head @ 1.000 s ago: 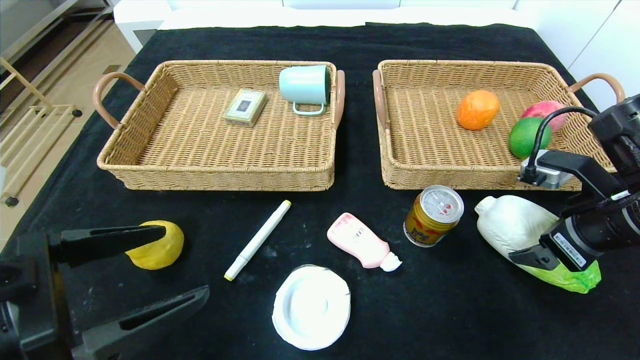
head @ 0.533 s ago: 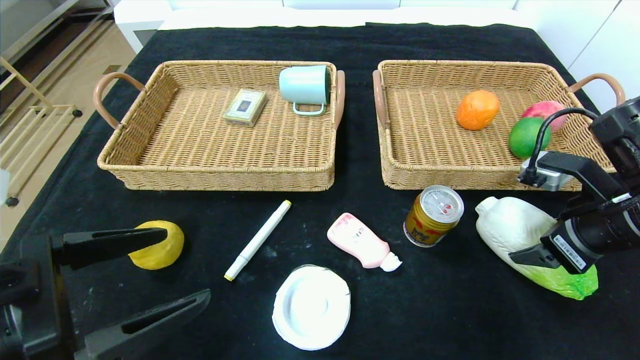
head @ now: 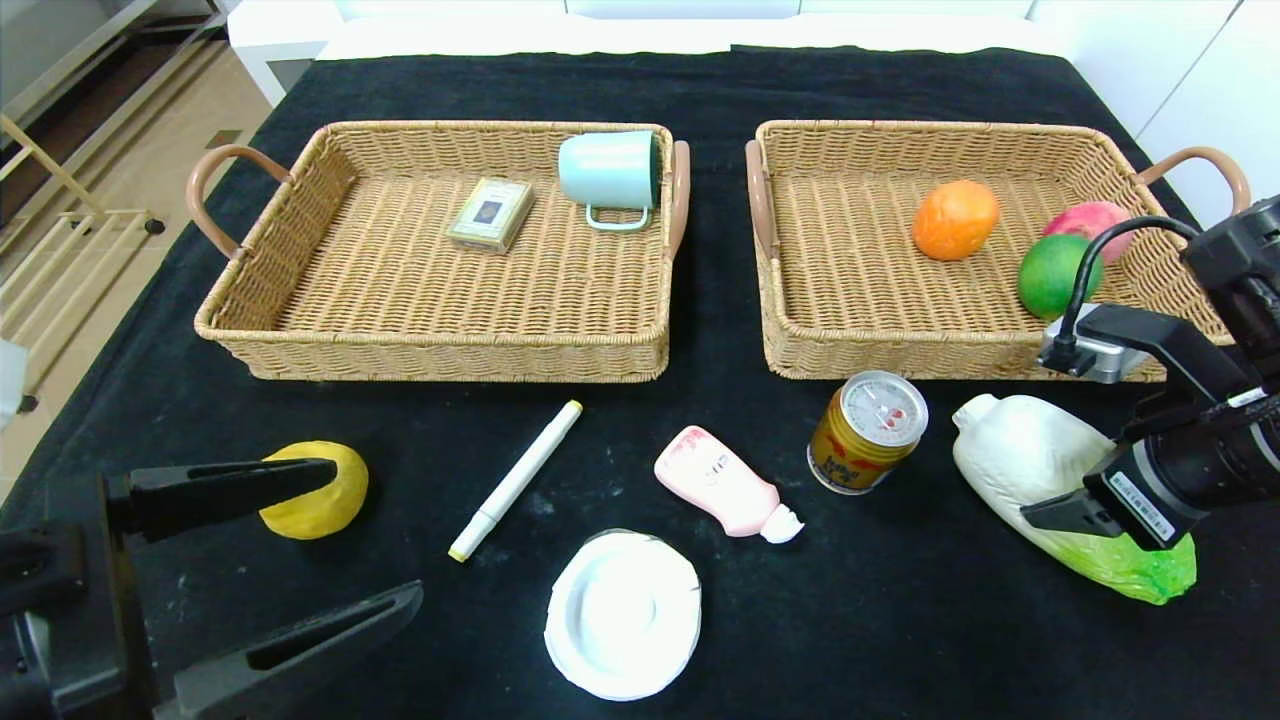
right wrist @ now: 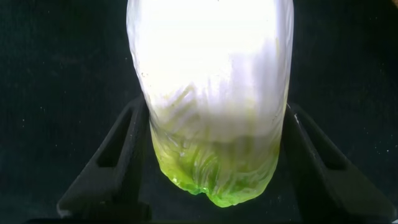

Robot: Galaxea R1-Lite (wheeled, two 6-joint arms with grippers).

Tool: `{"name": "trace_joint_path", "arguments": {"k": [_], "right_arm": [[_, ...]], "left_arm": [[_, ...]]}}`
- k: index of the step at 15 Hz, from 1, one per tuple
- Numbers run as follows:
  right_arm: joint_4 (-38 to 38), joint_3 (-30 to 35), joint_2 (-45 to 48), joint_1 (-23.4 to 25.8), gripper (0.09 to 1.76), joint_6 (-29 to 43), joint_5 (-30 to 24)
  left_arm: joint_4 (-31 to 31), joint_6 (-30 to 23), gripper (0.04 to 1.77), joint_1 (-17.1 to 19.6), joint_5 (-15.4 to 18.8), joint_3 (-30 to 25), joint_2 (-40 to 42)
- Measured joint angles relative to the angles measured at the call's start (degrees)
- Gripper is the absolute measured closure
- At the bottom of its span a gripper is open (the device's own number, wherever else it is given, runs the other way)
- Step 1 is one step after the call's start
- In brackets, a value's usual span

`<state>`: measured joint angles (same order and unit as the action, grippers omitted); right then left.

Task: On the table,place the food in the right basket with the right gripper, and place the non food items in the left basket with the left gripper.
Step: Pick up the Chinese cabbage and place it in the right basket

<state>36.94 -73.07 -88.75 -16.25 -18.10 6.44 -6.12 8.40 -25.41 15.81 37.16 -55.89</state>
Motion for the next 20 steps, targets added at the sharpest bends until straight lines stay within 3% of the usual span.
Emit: {"name": "trace_joint_path", "arguments": {"k": [12, 20], "right_arm": [[0.3, -4.5, 6.8, -0.9, 0.55, 1.6, 0.1], [-2.5, -19.3, 2.3, -2.0, 0.56, 13.3, 0.2]], "left_arm": [[0.1, 0.0, 0.09, -0.1, 0.1, -0.2, 0.1], [0.1, 0.0, 0.09, -0.1, 0.1, -0.1, 0.0]]}}
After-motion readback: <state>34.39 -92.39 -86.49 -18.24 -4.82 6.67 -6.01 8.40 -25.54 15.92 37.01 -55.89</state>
